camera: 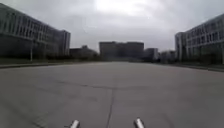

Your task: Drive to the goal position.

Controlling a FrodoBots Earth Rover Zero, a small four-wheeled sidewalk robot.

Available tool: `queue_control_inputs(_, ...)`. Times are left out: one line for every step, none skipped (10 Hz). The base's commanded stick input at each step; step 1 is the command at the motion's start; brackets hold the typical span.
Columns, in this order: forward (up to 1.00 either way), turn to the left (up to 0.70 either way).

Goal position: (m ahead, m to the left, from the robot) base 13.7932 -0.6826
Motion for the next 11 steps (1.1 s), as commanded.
queue_control_inputs(1.00, -0.34)
queue_control_inputs(1.00, -0.34)
queue_control_inputs(1.00, -0.34)
queue_control_inputs(1.00, -0.34)
queue_control_inputs(1.00, -0.34)
queue_control_inputs(1.00, -0.34)
queue_control_inputs(1.00, -0.34)
queue_control_inputs(1.00, -0.34)
queue_control_inputs(1.00, -0.33)
queue_control_inputs(1.00, 0.03)
queue_control_inputs(1.00, 0.06)
